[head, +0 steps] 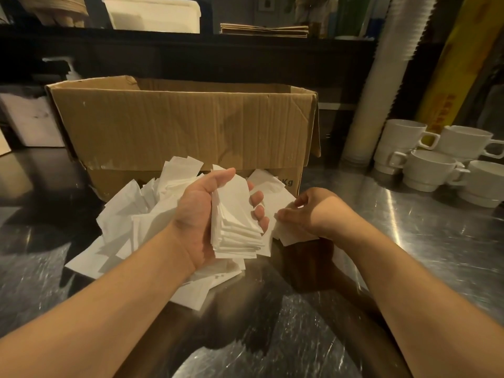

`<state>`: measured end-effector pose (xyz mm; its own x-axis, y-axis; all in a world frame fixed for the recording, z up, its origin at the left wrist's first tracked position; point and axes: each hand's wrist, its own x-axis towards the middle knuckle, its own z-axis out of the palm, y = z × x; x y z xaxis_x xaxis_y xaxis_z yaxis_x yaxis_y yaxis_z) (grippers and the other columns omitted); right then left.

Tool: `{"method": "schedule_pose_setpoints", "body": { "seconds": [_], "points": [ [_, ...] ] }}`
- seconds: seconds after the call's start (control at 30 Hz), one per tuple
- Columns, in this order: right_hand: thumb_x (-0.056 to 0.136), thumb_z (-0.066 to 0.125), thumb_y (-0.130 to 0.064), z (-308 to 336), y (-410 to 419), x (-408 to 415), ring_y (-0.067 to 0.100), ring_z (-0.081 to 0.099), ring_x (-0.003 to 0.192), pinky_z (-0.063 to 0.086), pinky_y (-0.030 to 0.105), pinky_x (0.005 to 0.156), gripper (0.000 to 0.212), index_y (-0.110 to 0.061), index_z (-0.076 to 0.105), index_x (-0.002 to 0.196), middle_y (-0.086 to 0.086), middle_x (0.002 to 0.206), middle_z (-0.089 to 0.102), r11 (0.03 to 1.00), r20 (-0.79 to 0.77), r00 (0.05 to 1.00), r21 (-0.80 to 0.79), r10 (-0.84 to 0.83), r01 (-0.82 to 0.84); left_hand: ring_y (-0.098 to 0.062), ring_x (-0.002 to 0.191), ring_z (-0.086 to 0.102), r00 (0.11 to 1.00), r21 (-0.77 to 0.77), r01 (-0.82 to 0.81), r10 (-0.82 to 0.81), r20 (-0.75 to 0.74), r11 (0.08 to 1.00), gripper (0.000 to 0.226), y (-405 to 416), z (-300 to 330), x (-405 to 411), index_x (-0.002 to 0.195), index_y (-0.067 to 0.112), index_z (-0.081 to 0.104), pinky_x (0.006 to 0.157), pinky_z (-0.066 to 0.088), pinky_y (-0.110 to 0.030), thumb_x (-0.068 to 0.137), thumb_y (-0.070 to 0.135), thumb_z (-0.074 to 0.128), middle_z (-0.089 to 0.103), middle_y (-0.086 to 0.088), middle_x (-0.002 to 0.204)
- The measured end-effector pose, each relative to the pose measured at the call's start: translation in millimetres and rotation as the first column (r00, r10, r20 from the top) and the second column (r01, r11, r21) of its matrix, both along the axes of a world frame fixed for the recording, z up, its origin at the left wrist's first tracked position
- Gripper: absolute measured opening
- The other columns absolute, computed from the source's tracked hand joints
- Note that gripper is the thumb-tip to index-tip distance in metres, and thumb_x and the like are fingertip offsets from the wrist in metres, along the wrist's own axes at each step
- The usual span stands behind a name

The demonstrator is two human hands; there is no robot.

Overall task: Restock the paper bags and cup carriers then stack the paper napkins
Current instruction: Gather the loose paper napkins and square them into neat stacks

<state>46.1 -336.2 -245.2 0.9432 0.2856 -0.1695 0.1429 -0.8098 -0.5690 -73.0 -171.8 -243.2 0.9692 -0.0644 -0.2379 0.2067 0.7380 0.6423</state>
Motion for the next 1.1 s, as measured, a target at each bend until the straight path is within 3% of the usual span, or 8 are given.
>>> {"method": "schedule_pose_setpoints", "body": {
  "seconds": [0.3,0.43,0.57,0.67,0.77,0.87,0.97,1.1],
  "points": [
    [0.088,0.073,-0.050,-2.2,2.3,-4.6,0.024,0.067,0.093,0.057,0.030,0.078,0.045,-0.014,0.069,0.114,0.005,0.104,0.069,0.999,-0.005,1.000,-0.017,0.027,-0.027,-0.026,0.077,0.062,1.000,0.005,0.005,-0.005,0.009,1.000,0.046,-0.4,-0.3,-1.1,0.124,0.012,0.059,0.077,0.055,-0.041,0.087,0.039,0.063,0.065,-0.013,0.105],
    [0.091,0.072,-0.047,0.0,1.7,-8.2,0.020,0.063,0.085,0.054,0.029,0.070,0.041,-0.016,0.065,0.117,0.002,0.097,0.064,0.998,-0.027,1.000,0.057,-0.010,0.011,-0.027,0.075,0.063,1.000,0.019,-0.005,0.005,-0.001,1.000,0.045,-1.0,0.3,-1.3,0.122,0.011,0.061,0.079,0.053,-0.042,0.087,0.039,0.063,0.066,-0.013,0.106],
    [0.091,0.075,-0.029,6.3,-5.6,-5.3,0.028,0.064,0.103,0.059,0.041,0.085,0.045,-0.014,0.060,0.130,0.008,0.115,0.065,0.973,-0.061,0.998,0.229,-0.022,0.036,-0.027,0.075,0.062,1.000,0.009,0.001,-0.001,0.003,1.000,0.045,-0.6,0.0,-0.9,0.123,0.011,0.059,0.078,0.055,-0.042,0.088,0.039,0.062,0.066,-0.013,0.105],
    [0.091,0.076,-0.027,7.5,-7.2,-6.4,0.026,0.062,0.101,0.054,0.029,0.066,0.041,-0.017,0.058,0.126,0.005,0.116,0.062,0.970,-0.093,0.996,0.242,0.005,0.018,-0.026,0.076,0.063,1.000,0.013,0.000,0.000,-0.006,1.000,0.046,-0.4,0.3,-1.3,0.125,0.013,0.059,0.077,0.055,-0.040,0.088,0.040,0.062,0.067,-0.012,0.105],
    [0.094,0.072,-0.029,3.3,-3.2,-6.6,0.026,0.065,0.099,0.060,0.035,0.077,0.035,-0.017,0.065,0.125,0.004,0.113,0.066,0.983,-0.061,0.998,0.184,0.013,-0.002,-0.026,0.075,0.062,1.000,0.006,0.002,-0.002,0.005,1.000,0.046,-1.6,1.4,-2.0,0.124,0.012,0.058,0.076,0.056,-0.040,0.087,0.039,0.063,0.066,-0.012,0.104],
    [0.100,0.063,-0.025,2.1,-5.5,-2.8,0.029,0.064,0.102,0.059,0.042,0.086,0.032,-0.016,0.063,0.130,0.006,0.114,0.065,0.961,-0.008,0.999,0.273,-0.042,0.043,-0.027,0.076,0.061,1.000,0.006,0.003,-0.003,0.016,1.000,0.045,-1.1,1.3,-1.6,0.122,0.011,0.058,0.075,0.056,-0.040,0.087,0.038,0.063,0.065,-0.013,0.104],
    [0.102,0.058,-0.022,6.6,-13.1,3.4,0.030,0.061,0.107,0.057,0.042,0.082,0.033,-0.017,0.057,0.135,0.009,0.123,0.062,0.864,-0.029,0.989,0.483,-0.145,0.141,-0.026,0.076,0.062,1.000,0.013,0.006,-0.007,0.026,1.000,0.045,-1.0,2.2,-2.4,0.122,0.011,0.058,0.076,0.054,-0.040,0.086,0.038,0.063,0.065,-0.013,0.103],
    [0.094,0.065,-0.022,17.4,-22.8,0.5,0.037,0.062,0.111,0.061,0.039,0.070,0.027,-0.017,0.058,0.120,0.014,0.125,0.062,0.526,-0.333,0.941,0.789,-0.066,0.316,-0.026,0.075,0.060,0.995,0.016,0.014,-0.015,0.098,1.000,0.045,0.6,3.4,-2.2,0.121,0.008,0.057,0.076,0.056,-0.040,0.086,0.036,0.061,0.062,-0.012,0.099]
  ]
}}
